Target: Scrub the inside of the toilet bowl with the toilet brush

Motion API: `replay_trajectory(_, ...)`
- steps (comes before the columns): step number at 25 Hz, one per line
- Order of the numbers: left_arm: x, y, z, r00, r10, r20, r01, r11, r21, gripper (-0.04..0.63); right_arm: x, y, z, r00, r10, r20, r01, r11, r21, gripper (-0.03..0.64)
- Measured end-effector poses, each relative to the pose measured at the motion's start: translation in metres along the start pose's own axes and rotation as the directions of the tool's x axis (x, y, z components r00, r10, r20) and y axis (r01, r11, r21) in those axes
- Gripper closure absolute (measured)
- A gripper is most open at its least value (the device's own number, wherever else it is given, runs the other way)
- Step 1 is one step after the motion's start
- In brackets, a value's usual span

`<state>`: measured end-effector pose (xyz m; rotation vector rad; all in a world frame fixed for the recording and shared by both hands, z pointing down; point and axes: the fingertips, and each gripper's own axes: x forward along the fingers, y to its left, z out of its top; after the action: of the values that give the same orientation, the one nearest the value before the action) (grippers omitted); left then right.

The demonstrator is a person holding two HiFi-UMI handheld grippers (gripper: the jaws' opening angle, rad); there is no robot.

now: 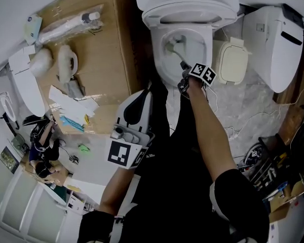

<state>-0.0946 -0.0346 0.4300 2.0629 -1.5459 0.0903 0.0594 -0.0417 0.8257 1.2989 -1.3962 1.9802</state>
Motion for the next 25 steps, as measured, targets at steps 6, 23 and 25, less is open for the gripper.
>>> replay_trajectory(6, 0.011, -0.016, -0.011, 1.000, 0.016, 0.008, -0.016, 0.999, -0.030, 0.588, -0.002, -0.015, -0.005, 0.985, -0.109, -0.133, 0.053, 0.928, -0.370, 0.505)
replay_trajectory(23, 0.019, -0.034, -0.039, 0.993, 0.111, 0.036, -0.108, 0.992, -0.072, 0.588, -0.016, -0.112, -0.008, 0.822, -0.556, -0.127, -0.162, -0.014, -0.987, 0.547)
replay_trajectory(25, 0.019, -0.036, -0.043, 0.991, 0.123, 0.042, -0.120, 0.990, -0.075, 0.588, -0.022, -0.116, 0.003, 0.849, -0.520, -0.093, -0.147, -0.064, -0.987, 0.569)
